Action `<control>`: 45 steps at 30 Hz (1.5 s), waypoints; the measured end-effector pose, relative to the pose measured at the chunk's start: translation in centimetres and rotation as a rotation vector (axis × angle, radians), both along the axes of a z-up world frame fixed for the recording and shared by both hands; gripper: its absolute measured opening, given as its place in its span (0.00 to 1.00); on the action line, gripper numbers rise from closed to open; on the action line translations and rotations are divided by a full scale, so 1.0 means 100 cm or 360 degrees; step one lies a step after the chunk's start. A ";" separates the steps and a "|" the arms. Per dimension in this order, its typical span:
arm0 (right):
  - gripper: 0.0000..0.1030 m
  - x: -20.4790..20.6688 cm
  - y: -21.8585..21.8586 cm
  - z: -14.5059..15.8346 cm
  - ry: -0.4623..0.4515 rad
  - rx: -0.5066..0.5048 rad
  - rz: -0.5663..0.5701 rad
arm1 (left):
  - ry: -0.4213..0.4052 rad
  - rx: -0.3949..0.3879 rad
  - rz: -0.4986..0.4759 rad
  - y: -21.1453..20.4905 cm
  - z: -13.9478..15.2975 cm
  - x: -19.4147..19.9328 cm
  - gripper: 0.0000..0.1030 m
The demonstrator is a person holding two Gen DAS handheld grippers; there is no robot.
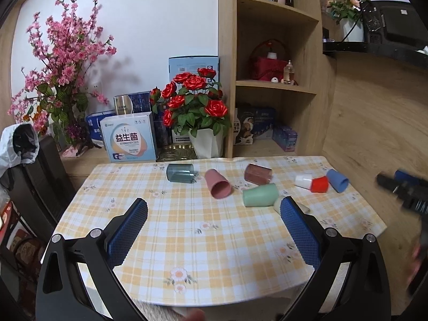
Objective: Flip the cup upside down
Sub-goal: 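Grasp the blue cup lying on its side with the right gripper and lift it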
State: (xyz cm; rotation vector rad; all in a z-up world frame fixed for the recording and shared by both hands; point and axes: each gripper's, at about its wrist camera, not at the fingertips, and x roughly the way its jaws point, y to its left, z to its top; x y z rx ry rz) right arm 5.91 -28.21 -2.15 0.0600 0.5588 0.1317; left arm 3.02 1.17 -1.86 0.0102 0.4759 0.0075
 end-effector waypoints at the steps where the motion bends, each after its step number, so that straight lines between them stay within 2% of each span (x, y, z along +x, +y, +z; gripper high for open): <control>1: 0.90 0.018 -0.017 0.001 0.0007 -0.0049 -0.0015 | 0.0003 0.0030 -0.0004 0.001 -0.003 0.010 0.94; 4: 0.90 0.064 -0.057 -0.001 0.0084 -0.0098 -0.0057 | 0.0071 0.0067 -0.0006 0.007 -0.011 0.040 0.94; 7: 0.90 0.116 -0.103 -0.017 0.0181 -0.0184 -0.0161 | 0.0109 0.0005 0.0006 0.020 -0.022 0.065 0.94; 13: 0.90 0.219 -0.170 -0.077 0.0445 -0.0334 -0.0288 | 0.0177 -0.0106 0.0110 0.051 -0.049 0.106 0.94; 16: 0.90 0.267 -0.184 -0.118 0.0608 -0.0392 -0.0223 | 0.0245 -0.0122 0.0133 0.062 -0.061 0.125 0.94; 20: 0.89 0.311 -0.192 -0.167 0.0788 -0.0475 -0.0184 | 0.0251 -0.0127 0.0183 0.068 -0.070 0.141 0.94; 24: 0.89 0.350 -0.201 -0.197 0.0933 -0.0467 -0.0213 | 0.0270 -0.0174 0.0263 0.074 -0.077 0.153 0.94; 26: 0.89 0.365 -0.211 -0.208 0.1019 -0.0373 -0.0244 | 0.0298 -0.0207 0.0272 0.075 -0.082 0.157 0.94; 27: 0.86 0.370 -0.214 -0.211 0.1038 -0.0335 -0.0251 | 0.0316 -0.0207 0.0271 0.074 -0.085 0.160 0.94; 28: 0.81 0.375 -0.217 -0.214 0.1061 -0.0286 -0.0254 | 0.0329 -0.0200 0.0267 0.073 -0.088 0.161 0.94; 29: 0.70 0.380 -0.219 -0.219 0.1093 -0.0254 -0.0264 | 0.0345 -0.0189 0.0262 0.072 -0.091 0.163 0.94; 35: 0.67 0.389 -0.230 -0.252 0.1304 -0.0101 -0.0373 | 0.0401 -0.0184 0.0215 0.064 -0.101 0.169 0.94; 38: 0.67 0.387 -0.235 -0.257 0.1320 -0.0009 -0.0428 | 0.0416 -0.0187 0.0194 0.062 -0.103 0.171 0.94; 40: 0.67 0.383 -0.236 -0.257 0.1331 -0.0013 -0.0464 | 0.0428 -0.0188 0.0193 0.064 -0.103 0.171 0.94; 42: 0.66 0.379 -0.236 -0.253 0.1301 -0.0024 -0.0488 | 0.0444 -0.0155 0.0211 0.064 -0.104 0.170 0.94; 45: 0.66 0.368 -0.242 -0.240 0.1239 0.0060 -0.0540 | 0.0456 -0.0095 0.0228 0.065 -0.106 0.168 0.94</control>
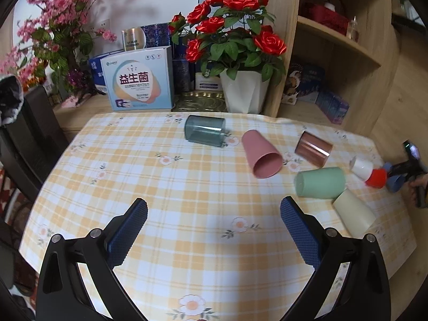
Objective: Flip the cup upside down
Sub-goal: 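Grasp the blue cup lying on its side with the right gripper and lift it, then carry the blue cup with the right gripper toward the left gripper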
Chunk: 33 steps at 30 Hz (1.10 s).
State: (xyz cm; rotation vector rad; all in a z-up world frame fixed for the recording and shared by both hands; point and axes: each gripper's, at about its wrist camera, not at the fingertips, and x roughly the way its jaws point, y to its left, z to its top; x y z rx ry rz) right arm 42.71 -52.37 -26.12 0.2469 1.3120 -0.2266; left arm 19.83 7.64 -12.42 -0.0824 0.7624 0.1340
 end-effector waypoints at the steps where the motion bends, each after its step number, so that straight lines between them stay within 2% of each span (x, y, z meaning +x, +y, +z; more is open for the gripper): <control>1: 0.66 -0.005 -0.002 0.006 -0.0028 0.0021 -0.0029 | 0.0004 -0.0020 -0.0003 0.002 -0.001 -0.001 0.94; 8: 0.66 -0.031 0.008 0.039 -0.0133 0.0152 -0.0085 | -0.0002 -0.0120 -0.0002 0.012 -0.005 -0.013 0.94; 13: 0.66 -0.045 0.042 0.081 -0.0233 0.0173 0.0005 | -0.0010 -0.0160 -0.0029 0.017 -0.005 -0.021 0.94; 16: 0.66 -0.052 0.079 0.107 -0.0288 0.0196 0.0121 | 0.0002 -0.0173 -0.0030 0.024 -0.006 -0.025 0.94; 20: 0.66 -0.065 0.155 0.136 -0.0349 0.0269 0.0371 | 0.0027 -0.0162 -0.0017 0.042 -0.011 -0.029 0.94; 23: 0.66 -0.076 0.219 0.145 -0.0375 0.0357 0.0572 | 0.0085 -0.0142 -0.0019 0.057 -0.016 -0.028 0.94; 25: 0.66 -0.084 0.266 0.144 -0.0401 0.0458 0.0676 | 0.0138 -0.0149 0.0034 0.069 -0.021 -0.027 0.94; 28: 0.66 -0.097 0.331 0.122 -0.0378 0.0606 0.0774 | 0.0150 -0.0307 0.0093 0.086 -0.030 -0.032 0.94; 30: 0.66 -0.104 0.371 0.097 -0.0317 0.0665 0.0818 | 0.0152 -0.0336 0.0092 0.090 -0.035 -0.036 0.94; 33: 0.66 -0.115 0.427 0.051 -0.0131 0.0794 0.0859 | 0.0172 -0.0342 0.0047 0.091 -0.037 -0.042 0.94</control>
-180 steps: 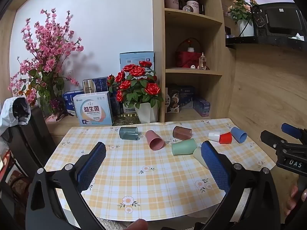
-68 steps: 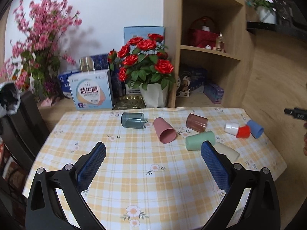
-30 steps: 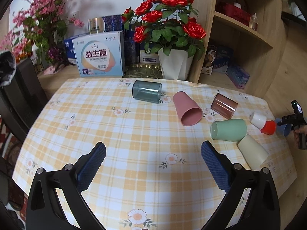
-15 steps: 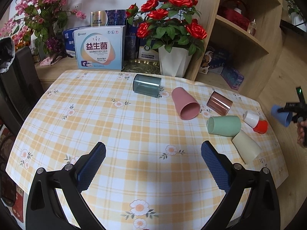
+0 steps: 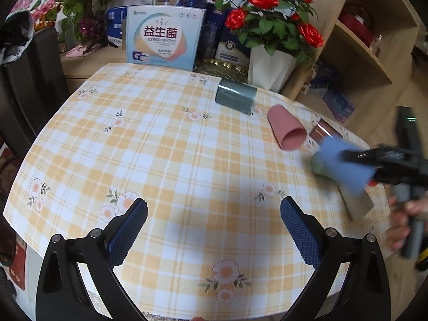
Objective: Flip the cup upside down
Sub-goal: 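Carry the blue cup with the right gripper toward the left gripper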
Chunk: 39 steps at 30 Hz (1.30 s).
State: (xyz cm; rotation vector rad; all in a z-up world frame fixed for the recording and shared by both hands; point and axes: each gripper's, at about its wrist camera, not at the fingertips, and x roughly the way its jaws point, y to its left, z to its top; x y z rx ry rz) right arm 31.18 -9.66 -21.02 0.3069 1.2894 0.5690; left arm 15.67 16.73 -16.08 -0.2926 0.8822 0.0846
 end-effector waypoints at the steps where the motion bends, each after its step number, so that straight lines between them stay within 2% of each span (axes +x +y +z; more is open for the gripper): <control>1: 0.66 -0.005 0.010 -0.008 0.0020 -0.0016 0.0011 | -0.0011 -0.0006 -0.0005 0.001 0.001 -0.003 0.94; 5: 0.65 -0.021 0.045 -0.034 0.0037 -0.0109 0.0056 | -0.0008 -0.0026 0.0054 0.016 0.003 -0.012 0.94; 9: 0.64 -0.039 0.061 -0.036 -0.0049 -0.0253 0.0076 | 0.0035 0.0021 0.0156 0.032 -0.002 -0.014 0.94; 11: 0.64 -0.048 0.064 -0.041 -0.0034 -0.0289 0.0071 | 0.0059 0.0028 0.0198 0.039 -0.007 -0.014 0.94; 16: 0.64 -0.062 0.067 -0.055 0.0007 -0.0304 0.0054 | 0.0088 0.0029 0.0230 0.047 -0.013 -0.015 0.94; 26: 0.64 -0.070 0.076 -0.060 0.0042 -0.0319 0.0059 | 0.0129 0.0046 0.0276 0.054 -0.019 -0.014 0.94; 31: 0.65 -0.070 0.074 -0.055 0.0027 -0.0232 0.0054 | 0.0145 0.0038 0.0260 0.050 -0.019 -0.013 0.94; 35: 0.72 -0.071 0.067 -0.037 -0.0077 -0.0185 0.0037 | 0.0139 0.0035 0.0244 0.045 -0.016 -0.011 0.94; 38: 0.83 -0.073 0.054 -0.023 -0.0147 -0.0138 0.0003 | 0.0137 0.0025 0.0234 0.041 -0.015 -0.010 0.94; 39: 0.84 -0.075 0.049 -0.016 -0.0202 -0.0144 -0.0002 | 0.0128 0.0026 0.0239 0.040 -0.014 -0.011 0.94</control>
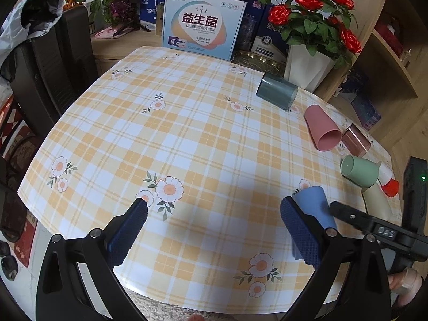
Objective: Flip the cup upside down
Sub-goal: 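Carry the blue cup with the right gripper toward the left gripper, then grasp the blue cup with the left gripper while the right gripper releases it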
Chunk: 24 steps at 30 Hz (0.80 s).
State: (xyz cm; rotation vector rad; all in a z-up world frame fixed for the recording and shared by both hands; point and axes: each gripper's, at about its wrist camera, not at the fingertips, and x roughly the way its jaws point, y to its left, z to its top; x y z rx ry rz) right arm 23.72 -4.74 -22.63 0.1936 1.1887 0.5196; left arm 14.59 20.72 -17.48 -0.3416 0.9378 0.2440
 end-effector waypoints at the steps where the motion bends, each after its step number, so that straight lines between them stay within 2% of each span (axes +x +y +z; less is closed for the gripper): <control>1: 0.84 -0.002 -0.006 0.008 -0.0063 -0.0001 0.0000 | -0.0020 0.0006 0.0006 -0.002 0.002 -0.001 0.94; 3: 0.84 -0.007 -0.022 0.021 -0.0165 0.0013 -0.0035 | -0.0053 0.0007 -0.0008 -0.007 0.006 0.000 0.94; 6: 0.84 -0.010 -0.049 0.032 -0.0241 0.0042 -0.0116 | -0.0056 0.0007 -0.0052 -0.016 0.008 0.004 0.94; 9: 0.84 -0.015 -0.078 0.037 -0.0297 0.0069 -0.0201 | -0.0039 -0.0012 -0.0129 -0.028 0.006 0.011 0.86; 13: 0.84 -0.017 -0.108 0.035 -0.0276 0.0102 -0.0265 | 0.0002 -0.0131 -0.0212 -0.038 -0.004 0.023 0.83; 16: 0.84 -0.019 -0.123 0.028 -0.0209 0.0136 -0.0260 | 0.0042 -0.0159 -0.0299 -0.047 -0.010 0.033 0.78; 20: 0.84 -0.024 -0.131 0.023 -0.0250 -0.0059 -0.0303 | 0.0121 -0.0226 -0.0398 -0.055 -0.018 0.050 0.78; 24: 0.84 -0.020 -0.142 0.014 -0.0200 -0.0083 -0.0348 | 0.0266 -0.0272 -0.0444 -0.060 -0.034 0.079 0.76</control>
